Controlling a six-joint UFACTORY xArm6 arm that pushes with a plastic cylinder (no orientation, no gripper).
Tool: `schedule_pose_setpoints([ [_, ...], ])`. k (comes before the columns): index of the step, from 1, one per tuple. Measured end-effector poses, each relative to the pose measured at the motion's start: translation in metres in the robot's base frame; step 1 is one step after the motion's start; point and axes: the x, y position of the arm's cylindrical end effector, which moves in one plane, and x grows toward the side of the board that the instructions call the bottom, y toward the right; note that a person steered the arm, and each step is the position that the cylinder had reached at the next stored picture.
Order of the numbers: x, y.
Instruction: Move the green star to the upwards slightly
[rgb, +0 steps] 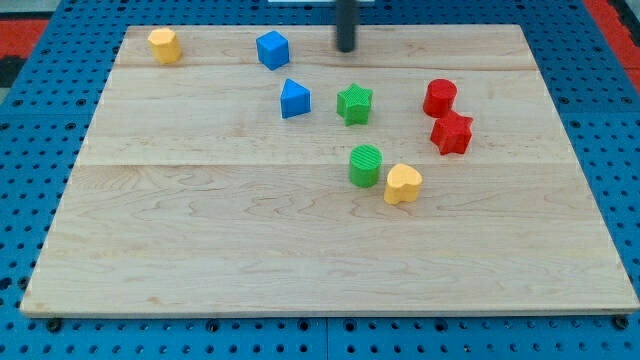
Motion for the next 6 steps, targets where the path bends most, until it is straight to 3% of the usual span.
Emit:
schedule_pose_setpoints([
  [1, 0.03, 0.063],
  [2, 0.071, 0.077],
  [4, 0.088, 0.027],
  [5, 0.14, 0.003],
  [6, 0.149, -0.05],
])
